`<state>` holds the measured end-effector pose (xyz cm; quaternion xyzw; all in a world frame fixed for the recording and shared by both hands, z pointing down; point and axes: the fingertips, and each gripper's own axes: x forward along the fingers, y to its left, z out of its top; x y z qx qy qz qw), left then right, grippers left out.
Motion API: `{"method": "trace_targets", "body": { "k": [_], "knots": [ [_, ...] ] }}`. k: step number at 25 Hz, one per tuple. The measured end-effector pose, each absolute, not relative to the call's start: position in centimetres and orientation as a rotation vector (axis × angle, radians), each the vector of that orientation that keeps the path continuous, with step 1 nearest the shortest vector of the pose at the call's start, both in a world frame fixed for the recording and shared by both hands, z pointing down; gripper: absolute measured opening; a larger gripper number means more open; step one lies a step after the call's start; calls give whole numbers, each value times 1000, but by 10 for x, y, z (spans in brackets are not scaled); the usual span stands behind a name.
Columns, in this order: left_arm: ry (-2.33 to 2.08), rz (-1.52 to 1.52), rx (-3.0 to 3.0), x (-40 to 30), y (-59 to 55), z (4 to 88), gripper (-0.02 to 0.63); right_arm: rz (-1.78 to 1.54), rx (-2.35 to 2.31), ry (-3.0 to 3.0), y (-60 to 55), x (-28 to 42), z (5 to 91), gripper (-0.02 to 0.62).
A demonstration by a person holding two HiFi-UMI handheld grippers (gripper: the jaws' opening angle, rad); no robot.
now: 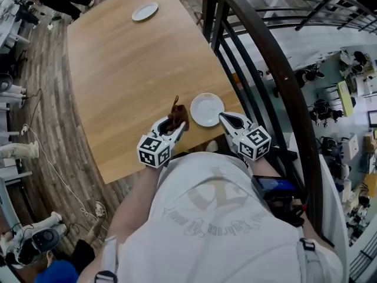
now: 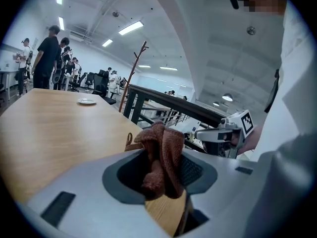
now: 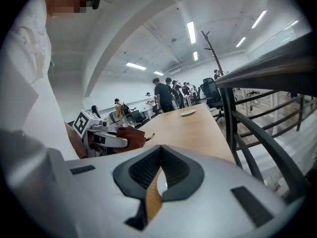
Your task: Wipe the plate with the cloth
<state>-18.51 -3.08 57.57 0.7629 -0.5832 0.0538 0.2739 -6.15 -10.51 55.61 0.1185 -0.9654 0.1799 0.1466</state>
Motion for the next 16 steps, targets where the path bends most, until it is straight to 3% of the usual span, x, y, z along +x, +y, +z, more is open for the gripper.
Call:
{"method": "trace_targets", "body": {
  "k": [10, 16],
  "knots": [
    [-1528, 177, 2068, -189, -35, 578, 170, 545, 392, -2763, -104, -63, 559, 14],
    [-1508, 193, 2089, -151, -41, 584, 170, 538, 401, -2770, -109, -28, 564, 12]
  ]
}}
